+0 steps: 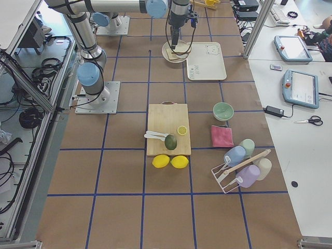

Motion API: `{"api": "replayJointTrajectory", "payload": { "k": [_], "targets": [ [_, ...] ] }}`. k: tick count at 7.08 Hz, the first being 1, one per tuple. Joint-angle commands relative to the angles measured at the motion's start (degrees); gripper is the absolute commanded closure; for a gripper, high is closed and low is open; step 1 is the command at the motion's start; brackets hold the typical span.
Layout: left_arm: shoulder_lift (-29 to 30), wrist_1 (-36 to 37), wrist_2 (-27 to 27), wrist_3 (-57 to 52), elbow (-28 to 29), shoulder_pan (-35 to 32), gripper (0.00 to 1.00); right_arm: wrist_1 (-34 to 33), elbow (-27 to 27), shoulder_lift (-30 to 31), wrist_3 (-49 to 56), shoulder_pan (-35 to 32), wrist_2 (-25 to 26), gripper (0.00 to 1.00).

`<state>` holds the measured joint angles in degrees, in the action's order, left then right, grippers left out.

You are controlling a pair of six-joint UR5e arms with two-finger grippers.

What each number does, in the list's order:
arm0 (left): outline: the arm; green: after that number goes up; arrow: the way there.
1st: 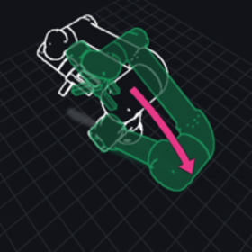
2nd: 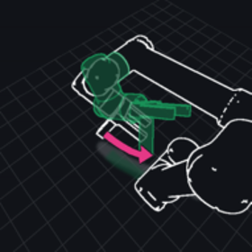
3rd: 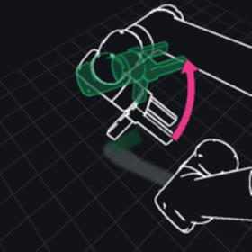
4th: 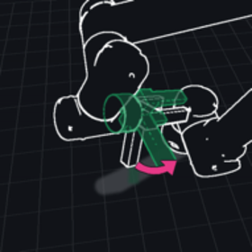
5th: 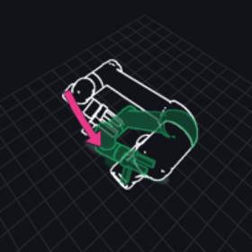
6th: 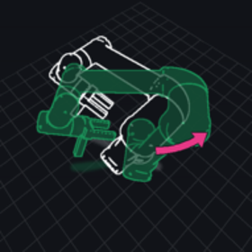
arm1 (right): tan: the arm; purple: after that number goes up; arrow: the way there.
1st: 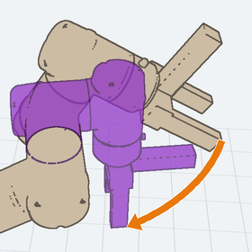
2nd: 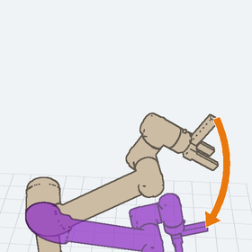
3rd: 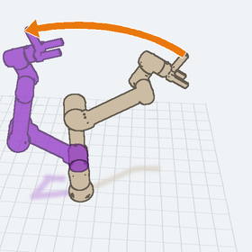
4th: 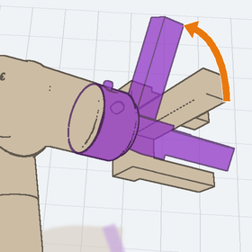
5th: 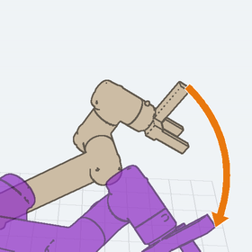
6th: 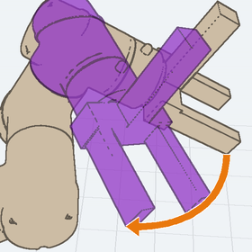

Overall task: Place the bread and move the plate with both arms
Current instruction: 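Slide the plate with the left gripper onto the bear-print tray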

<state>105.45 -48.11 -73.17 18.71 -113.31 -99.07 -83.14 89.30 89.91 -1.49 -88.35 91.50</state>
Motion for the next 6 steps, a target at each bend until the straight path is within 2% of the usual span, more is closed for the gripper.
{"api": "replayJointTrajectory", "payload": {
  "k": [1,2,4,6],
  "targets": [
    [-0.3,-4.4,0.2,-0.1,6.2,0.2,0.95,-0.1,0.0,0.0,0.0,-0.1,-0.7,0.00],
    [2.4,-5.1,0.4,-0.2,11.3,0.4,0.96,-0.4,0.1,0.0,0.0,-0.1,-1.5,0.00],
    [11.9,-5.2,0.5,0.1,21.9,0.4,0.98,-0.5,-0.2,0.0,-0.4,-0.1,-1.6,0.00],
    [19.6,-4.6,0.5,0.2,28.9,0.5,0.98,-0.6,-0.5,0.0,-0.4,-0.1,-1.4,0.00]
  ]
}}
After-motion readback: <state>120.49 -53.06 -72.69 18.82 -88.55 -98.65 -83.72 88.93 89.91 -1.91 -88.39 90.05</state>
